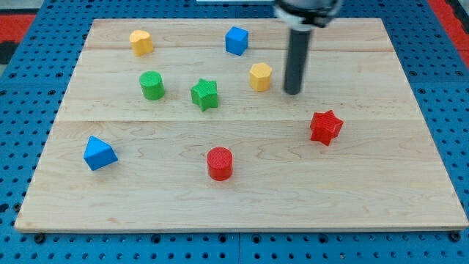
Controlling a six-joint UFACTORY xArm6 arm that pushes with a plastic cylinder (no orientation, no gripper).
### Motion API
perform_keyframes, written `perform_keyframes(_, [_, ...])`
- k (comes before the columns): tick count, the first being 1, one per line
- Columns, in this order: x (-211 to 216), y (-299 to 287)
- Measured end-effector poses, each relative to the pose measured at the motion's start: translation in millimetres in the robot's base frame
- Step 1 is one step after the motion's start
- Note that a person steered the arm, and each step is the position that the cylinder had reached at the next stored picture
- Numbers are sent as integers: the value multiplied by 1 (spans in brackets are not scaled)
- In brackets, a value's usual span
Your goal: Push the yellow hexagon closer to the green star
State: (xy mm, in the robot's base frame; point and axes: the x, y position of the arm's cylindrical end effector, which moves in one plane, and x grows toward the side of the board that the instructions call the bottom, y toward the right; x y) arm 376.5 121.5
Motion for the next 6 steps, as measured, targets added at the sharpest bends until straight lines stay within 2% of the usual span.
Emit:
perform_keyframes(1, [-26,10])
perform_keyframes(2, [-45,-54])
perform_keyframes(4, [-33,-131])
perform_keyframes(5, [-72,-147])
perform_keyframes(6, [-103,-193])
